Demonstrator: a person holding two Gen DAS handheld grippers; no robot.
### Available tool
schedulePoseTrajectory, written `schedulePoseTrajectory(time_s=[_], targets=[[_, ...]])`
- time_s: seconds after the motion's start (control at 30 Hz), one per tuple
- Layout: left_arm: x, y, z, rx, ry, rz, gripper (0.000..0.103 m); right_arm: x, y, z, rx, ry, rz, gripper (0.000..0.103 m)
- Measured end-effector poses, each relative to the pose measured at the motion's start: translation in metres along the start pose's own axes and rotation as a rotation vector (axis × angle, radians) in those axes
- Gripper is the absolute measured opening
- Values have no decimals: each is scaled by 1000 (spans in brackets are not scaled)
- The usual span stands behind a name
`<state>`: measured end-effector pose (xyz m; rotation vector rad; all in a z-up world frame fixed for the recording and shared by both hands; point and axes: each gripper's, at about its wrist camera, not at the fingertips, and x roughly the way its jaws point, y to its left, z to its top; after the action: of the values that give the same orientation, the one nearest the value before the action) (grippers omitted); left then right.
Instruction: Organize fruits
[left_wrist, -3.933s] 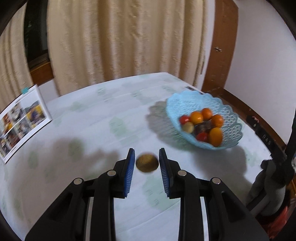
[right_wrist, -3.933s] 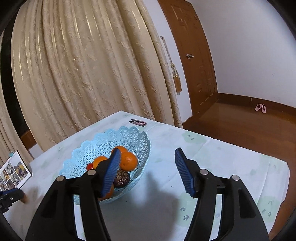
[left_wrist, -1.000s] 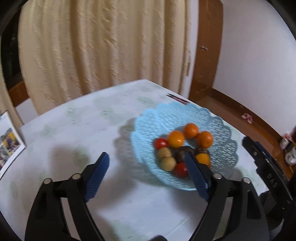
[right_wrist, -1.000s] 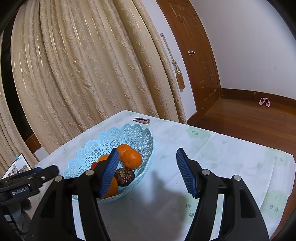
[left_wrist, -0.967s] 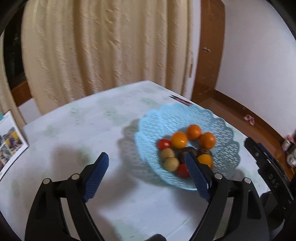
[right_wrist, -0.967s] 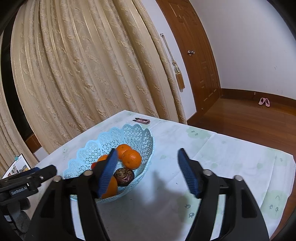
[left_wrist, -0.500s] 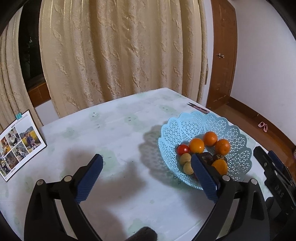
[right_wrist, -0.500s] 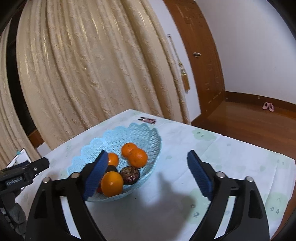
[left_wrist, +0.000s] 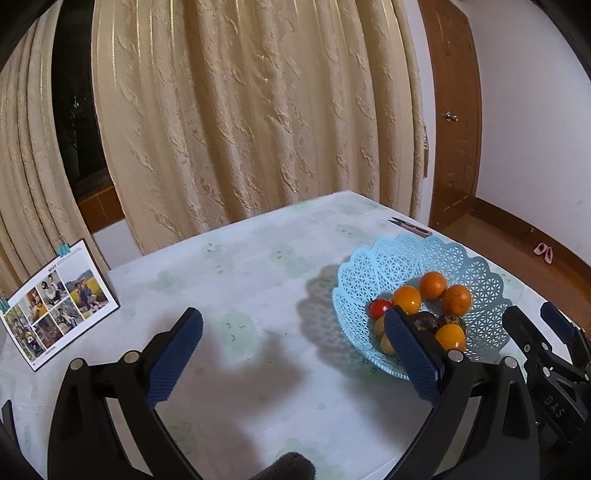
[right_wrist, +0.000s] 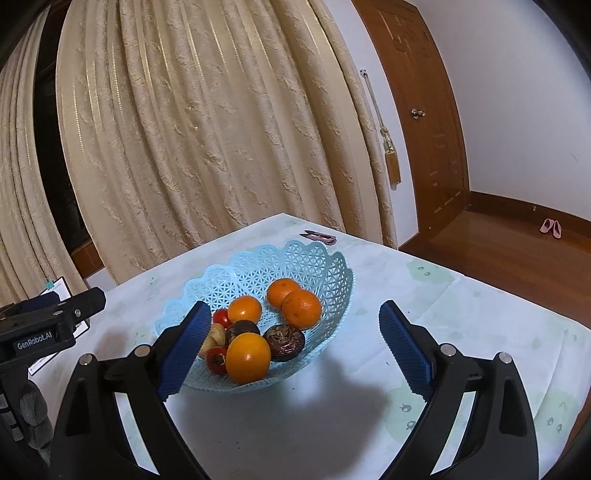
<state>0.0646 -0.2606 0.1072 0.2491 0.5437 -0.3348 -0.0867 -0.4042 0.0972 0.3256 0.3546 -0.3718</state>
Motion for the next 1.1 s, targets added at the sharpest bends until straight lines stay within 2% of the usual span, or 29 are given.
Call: schedulePoseTrajectory(time_s=[0.3,1.1], targets=[[-3,-4,-1,16,-16,53,98,-1,3,0,-11,1,7,94],[-2,-19,-7,63,-8,62,98,0,8,-1,-39,17,21,95]])
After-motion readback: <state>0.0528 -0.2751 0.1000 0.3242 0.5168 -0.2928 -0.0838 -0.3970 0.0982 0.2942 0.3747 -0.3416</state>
